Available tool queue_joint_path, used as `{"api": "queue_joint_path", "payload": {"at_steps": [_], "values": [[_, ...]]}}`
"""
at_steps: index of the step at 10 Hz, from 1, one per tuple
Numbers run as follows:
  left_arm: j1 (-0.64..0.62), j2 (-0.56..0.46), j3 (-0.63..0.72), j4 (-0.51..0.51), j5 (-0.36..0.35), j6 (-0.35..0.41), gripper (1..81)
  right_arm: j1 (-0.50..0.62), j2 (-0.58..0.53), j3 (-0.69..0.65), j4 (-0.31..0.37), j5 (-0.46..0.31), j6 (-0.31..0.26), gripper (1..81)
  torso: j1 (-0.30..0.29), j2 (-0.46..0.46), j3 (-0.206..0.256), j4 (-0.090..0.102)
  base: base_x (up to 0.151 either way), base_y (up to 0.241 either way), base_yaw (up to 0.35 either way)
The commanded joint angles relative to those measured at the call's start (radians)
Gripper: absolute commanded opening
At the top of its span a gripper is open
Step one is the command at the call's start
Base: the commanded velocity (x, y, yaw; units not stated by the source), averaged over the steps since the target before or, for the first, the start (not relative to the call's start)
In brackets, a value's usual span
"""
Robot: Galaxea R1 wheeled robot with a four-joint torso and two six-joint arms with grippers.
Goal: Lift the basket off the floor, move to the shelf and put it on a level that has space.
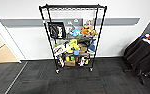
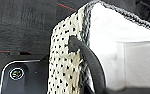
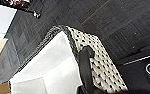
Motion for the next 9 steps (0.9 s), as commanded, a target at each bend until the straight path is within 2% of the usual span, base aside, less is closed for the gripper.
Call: {"api": "queue_joint_path", "payload": {"at_steps": [1,2,3,5,7,9], "values": [[-0.078,-0.031,0.027,-0.016,0.051,-0.002,1.0,0.082,-0.032,0.033,0.018,-0.054,0.006,1.0,-0.062,0.096,0.068,0.000,0.000,0.000,0.000],[-0.076,-0.033,0.026,-0.014,0.051,-0.001,1.0,0.079,-0.032,0.033,0.018,-0.054,0.004,1.0,-0.085,0.132,0.089,0.000,0.000,0.000,0.000],[-0.071,-0.034,0.024,-0.013,0.051,-0.001,1.0,0.076,-0.032,0.032,0.018,-0.054,0.004,1.0,-0.043,0.066,0.042,0.000,0.000,0.000,0.000],[-0.055,-0.044,0.022,-0.006,0.043,0.005,1.0,0.062,-0.032,0.029,0.018,-0.054,0.004,1.0,-0.066,0.096,0.063,0.000,0.000,0.000,0.000],[-0.042,-0.056,0.024,-0.006,0.040,0.009,1.0,0.047,-0.030,0.029,0.018,-0.052,0.004,1.0,-0.071,0.102,0.130,0.000,0.000,0.000,0.000],[-0.036,-0.064,0.026,-0.005,0.040,0.010,1.0,0.036,-0.030,0.033,0.016,-0.043,0.004,1.0,-0.071,0.099,0.147,0.000,0.000,0.000,0.000]]}}
